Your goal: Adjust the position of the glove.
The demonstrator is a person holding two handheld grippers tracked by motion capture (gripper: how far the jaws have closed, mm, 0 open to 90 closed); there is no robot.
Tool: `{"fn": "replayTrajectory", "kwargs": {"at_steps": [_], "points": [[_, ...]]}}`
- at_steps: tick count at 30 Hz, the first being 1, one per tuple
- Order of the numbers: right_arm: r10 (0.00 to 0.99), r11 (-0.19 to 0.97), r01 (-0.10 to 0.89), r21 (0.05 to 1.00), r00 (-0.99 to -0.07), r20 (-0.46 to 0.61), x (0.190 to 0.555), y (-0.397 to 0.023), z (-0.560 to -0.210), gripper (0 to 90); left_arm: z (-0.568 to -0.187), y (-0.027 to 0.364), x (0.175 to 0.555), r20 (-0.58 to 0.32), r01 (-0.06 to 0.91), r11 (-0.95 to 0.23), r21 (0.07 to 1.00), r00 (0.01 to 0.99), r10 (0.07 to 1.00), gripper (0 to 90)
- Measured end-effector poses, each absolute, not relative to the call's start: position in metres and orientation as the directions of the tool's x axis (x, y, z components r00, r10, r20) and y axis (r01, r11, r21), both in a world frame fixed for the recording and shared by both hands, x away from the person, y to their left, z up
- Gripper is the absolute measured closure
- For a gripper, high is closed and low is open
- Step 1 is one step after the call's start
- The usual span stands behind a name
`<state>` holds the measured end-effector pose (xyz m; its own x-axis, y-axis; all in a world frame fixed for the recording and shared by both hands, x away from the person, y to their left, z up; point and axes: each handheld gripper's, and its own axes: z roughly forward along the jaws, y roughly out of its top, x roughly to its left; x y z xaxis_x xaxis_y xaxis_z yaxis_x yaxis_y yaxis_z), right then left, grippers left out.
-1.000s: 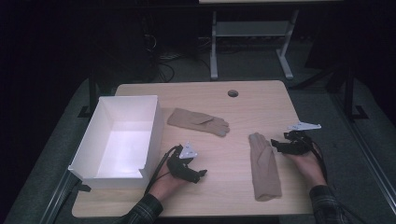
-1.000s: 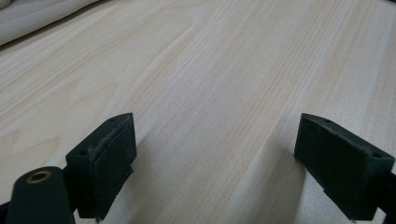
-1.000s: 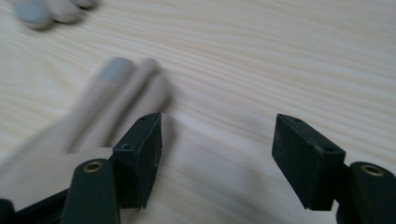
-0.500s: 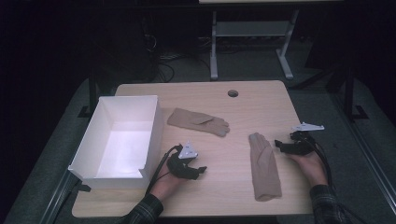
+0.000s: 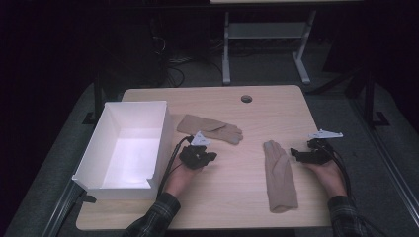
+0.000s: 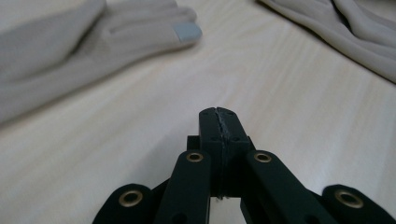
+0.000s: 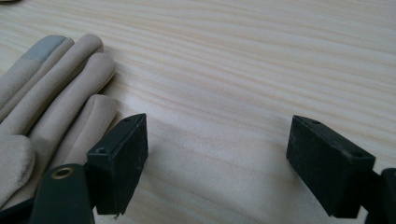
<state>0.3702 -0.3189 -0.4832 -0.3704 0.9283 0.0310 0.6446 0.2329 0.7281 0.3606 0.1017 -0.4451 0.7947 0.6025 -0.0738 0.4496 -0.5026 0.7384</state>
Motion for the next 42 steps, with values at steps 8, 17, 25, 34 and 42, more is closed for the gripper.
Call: {"fn": "replayTrajectory", "kwargs": {"at_steps": [8,17,25,34,42], "points": [[0.928,0.232,0.645,0.728,-0.370,0.032,0.370,-0.319,-0.483,20.3,-0.438,0.078,0.395,-0.033,0.410,-0.511,0.756,0.803,0.596,89.5],[0.929,0.233,0.643,0.730,-0.368,0.028,0.371,-0.319,-0.483,20.4,-0.443,0.053,0.425,-0.033,0.393,-0.510,0.765,0.815,0.578,89.5],[0.929,0.232,0.643,0.730,-0.368,0.028,0.371,-0.319,-0.483,20.4,-0.464,0.037,0.437,-0.042,0.393,-0.528,0.753,0.829,0.557,89.5],[0.929,0.233,0.642,0.730,-0.369,0.028,0.371,-0.319,-0.483,20.4,-0.473,0.035,0.439,-0.103,0.431,-0.527,0.733,0.835,0.540,89.7],[0.929,0.234,0.642,0.730,-0.369,0.027,0.371,-0.319,-0.483,20.4,-0.473,0.025,0.421,-0.135,0.432,-0.536,0.725,0.853,0.505,89.7]]}}
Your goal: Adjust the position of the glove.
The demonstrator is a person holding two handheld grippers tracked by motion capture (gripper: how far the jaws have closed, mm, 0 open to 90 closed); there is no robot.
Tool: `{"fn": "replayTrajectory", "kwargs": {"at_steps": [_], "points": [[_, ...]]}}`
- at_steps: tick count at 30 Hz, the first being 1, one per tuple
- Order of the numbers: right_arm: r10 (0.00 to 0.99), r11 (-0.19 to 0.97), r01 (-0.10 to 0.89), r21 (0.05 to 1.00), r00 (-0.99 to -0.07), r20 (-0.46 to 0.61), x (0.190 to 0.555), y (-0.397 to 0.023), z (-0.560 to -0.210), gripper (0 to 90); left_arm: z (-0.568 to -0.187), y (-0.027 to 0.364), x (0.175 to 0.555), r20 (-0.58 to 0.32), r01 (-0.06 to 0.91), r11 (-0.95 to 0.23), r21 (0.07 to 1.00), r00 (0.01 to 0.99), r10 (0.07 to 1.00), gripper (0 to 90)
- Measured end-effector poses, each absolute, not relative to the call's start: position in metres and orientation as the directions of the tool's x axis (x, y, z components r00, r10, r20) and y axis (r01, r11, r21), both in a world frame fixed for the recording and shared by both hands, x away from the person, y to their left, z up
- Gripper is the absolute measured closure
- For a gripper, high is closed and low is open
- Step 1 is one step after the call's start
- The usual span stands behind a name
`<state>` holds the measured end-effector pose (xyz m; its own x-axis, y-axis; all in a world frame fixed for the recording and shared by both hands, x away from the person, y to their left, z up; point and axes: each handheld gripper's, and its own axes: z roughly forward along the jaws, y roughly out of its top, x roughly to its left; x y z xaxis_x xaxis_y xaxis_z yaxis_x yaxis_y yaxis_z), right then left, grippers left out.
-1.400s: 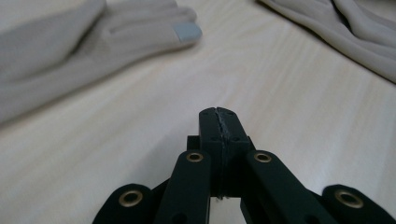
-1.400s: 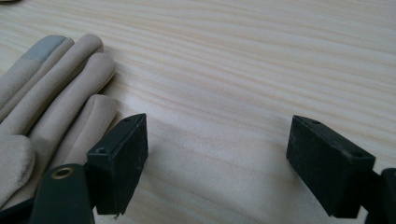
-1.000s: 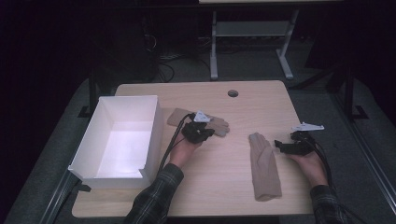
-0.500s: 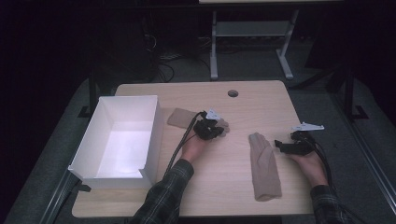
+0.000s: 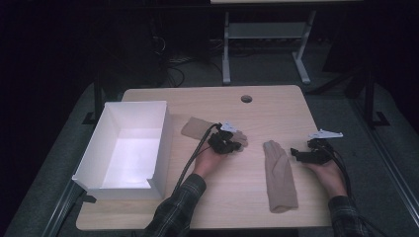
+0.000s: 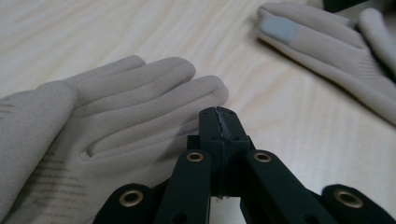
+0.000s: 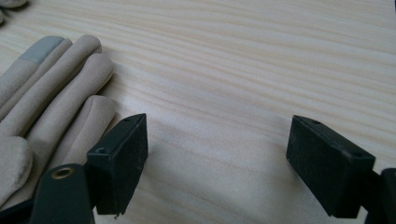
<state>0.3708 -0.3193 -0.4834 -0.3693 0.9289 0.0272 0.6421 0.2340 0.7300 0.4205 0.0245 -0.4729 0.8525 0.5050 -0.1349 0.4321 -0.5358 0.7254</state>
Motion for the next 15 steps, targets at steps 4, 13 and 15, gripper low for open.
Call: {"fn": "replayTrajectory", "kwargs": {"at_steps": [4,13,15], "points": [[0.929,0.234,0.642,0.730,-0.369,0.028,0.371,-0.319,-0.483,20.4,-0.474,0.015,0.409,-0.158,0.435,-0.528,0.729,0.858,0.489,89.7],[0.929,0.234,0.642,0.730,-0.369,0.027,0.371,-0.319,-0.483,20.4,-0.474,-0.005,0.389,-0.177,0.433,-0.527,0.731,0.867,0.466,89.8],[0.929,0.234,0.642,0.730,-0.369,0.027,0.371,-0.319,-0.483,20.4,-0.474,-0.008,0.386,-0.176,0.427,-0.537,0.727,0.873,0.455,89.7]]}}
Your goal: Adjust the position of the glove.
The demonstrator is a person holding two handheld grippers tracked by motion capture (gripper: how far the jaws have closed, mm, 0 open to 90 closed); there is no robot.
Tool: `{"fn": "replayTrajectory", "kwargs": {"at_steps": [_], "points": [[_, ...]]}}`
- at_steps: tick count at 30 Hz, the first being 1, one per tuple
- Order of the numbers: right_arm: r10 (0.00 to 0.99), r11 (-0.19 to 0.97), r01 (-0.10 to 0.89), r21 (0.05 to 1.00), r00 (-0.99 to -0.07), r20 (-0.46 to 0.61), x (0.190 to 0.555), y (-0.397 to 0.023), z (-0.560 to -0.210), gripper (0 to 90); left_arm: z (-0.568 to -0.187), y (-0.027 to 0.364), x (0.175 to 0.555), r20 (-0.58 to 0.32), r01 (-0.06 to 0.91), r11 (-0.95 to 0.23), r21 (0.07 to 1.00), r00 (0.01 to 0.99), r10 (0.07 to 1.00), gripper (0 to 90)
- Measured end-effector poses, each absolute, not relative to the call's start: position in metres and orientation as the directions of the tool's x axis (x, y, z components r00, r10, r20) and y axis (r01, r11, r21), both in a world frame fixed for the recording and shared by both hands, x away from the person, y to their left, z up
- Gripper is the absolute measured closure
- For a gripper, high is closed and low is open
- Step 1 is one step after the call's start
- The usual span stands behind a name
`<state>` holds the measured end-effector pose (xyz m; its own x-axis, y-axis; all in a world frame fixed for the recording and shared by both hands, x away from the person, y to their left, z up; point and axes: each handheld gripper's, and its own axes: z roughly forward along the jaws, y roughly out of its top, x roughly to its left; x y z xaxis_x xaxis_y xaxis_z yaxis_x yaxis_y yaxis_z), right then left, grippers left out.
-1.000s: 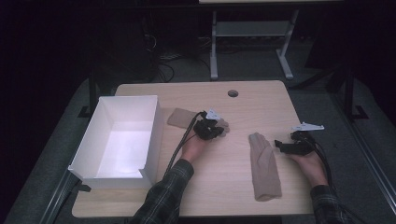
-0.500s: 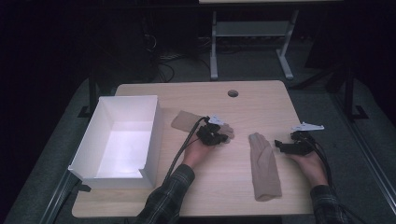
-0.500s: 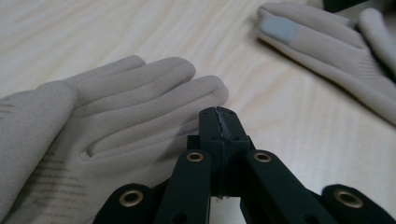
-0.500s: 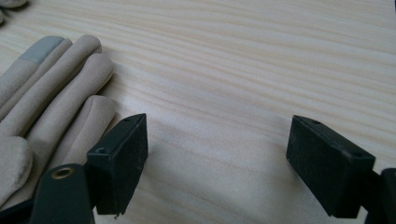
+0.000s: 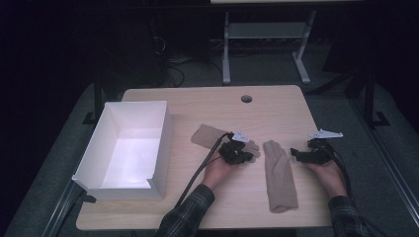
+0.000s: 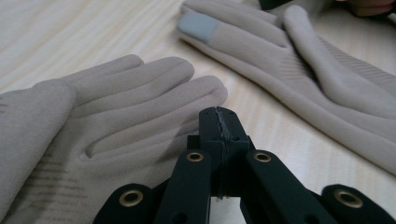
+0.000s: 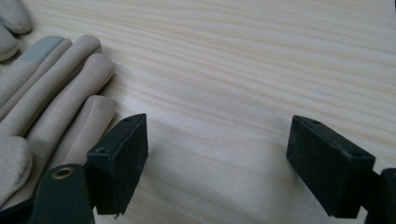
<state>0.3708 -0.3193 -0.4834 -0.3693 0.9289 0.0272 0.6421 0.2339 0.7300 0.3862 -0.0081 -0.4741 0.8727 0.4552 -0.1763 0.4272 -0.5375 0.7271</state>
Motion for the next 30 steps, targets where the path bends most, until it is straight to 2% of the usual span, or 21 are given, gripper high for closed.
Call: {"fn": "replayTrajectory", "kwargs": {"at_steps": [11,13,20,23,30], "points": [[0.929,0.234,0.642,0.730,-0.370,0.027,0.371,-0.319,-0.483,20.4,-0.473,-0.015,0.381,-0.212,0.428,-0.517,0.741,0.880,0.426,89.5],[0.929,0.233,0.642,0.730,-0.369,0.028,0.371,-0.319,-0.483,20.4,-0.468,-0.010,0.382,-0.190,0.416,-0.526,0.742,0.882,0.430,89.6],[0.929,0.234,0.642,0.730,-0.369,0.027,0.371,-0.319,-0.483,20.4,-0.451,0.026,0.399,-0.141,0.424,-0.518,0.743,0.856,0.498,89.6],[0.929,0.233,0.642,0.730,-0.369,0.028,0.371,-0.319,-0.483,20.4,-0.444,0.053,0.410,-0.128,0.450,-0.479,0.754,0.815,0.565,89.6],[0.929,0.235,0.642,0.730,-0.370,0.027,0.371,-0.319,-0.483,20.4,-0.447,0.086,0.422,-0.095,0.493,-0.464,0.736,0.753,0.651,89.6]]}}
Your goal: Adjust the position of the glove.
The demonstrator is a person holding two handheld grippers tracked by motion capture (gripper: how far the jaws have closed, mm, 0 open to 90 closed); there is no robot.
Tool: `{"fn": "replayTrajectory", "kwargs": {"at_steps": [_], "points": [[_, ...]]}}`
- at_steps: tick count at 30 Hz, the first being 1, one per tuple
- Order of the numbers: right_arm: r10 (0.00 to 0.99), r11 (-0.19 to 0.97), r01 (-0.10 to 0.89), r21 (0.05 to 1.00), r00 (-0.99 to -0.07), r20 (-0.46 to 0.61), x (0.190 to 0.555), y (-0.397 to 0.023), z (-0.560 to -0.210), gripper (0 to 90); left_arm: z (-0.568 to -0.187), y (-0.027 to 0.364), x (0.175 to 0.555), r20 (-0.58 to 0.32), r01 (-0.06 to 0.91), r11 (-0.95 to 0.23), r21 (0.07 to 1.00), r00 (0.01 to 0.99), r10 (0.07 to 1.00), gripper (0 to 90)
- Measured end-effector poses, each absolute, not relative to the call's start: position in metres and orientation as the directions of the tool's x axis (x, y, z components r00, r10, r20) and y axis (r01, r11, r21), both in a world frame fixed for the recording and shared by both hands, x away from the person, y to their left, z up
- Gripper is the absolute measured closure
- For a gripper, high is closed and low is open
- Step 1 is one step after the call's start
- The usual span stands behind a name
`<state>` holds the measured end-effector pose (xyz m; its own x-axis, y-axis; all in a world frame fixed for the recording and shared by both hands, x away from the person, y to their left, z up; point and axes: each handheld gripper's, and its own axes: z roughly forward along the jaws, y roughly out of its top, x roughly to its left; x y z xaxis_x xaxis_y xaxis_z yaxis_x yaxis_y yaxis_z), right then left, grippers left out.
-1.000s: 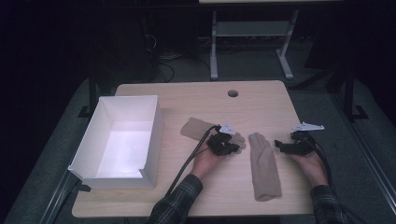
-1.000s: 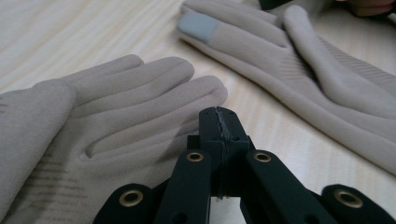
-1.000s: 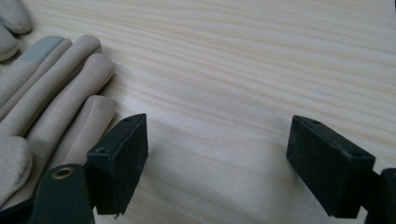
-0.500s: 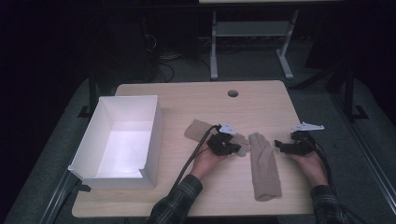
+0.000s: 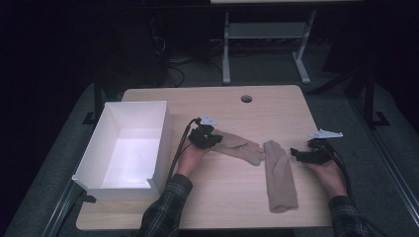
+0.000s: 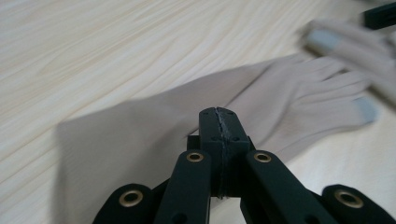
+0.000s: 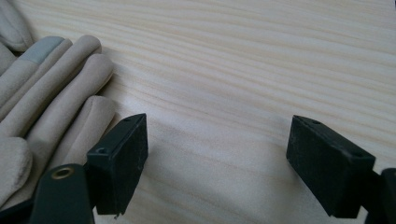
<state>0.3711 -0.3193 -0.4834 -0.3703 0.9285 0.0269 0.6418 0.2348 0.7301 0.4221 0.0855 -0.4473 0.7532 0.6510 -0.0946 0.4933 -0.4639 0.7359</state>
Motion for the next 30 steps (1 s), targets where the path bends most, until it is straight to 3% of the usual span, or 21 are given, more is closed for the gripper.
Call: {"fn": "replayTrajectory", "kwargs": {"at_steps": [6,19,30], "points": [[0.929,0.234,0.642,0.730,-0.370,0.027,0.371,-0.319,-0.483,20.4,-0.458,0.100,0.428,-0.096,0.527,-0.435,0.730,0.710,0.698,89.6],[0.928,0.235,0.642,0.730,-0.371,0.028,0.371,-0.319,-0.483,20.4,-0.466,0.097,0.425,-0.075,0.525,-0.502,0.688,0.739,0.670,89.7],[0.928,0.235,0.642,0.730,-0.372,0.028,0.371,-0.319,-0.483,20.3,-0.461,0.101,0.400,-0.111,0.569,-0.514,0.642,0.732,0.672,89.7]]}}
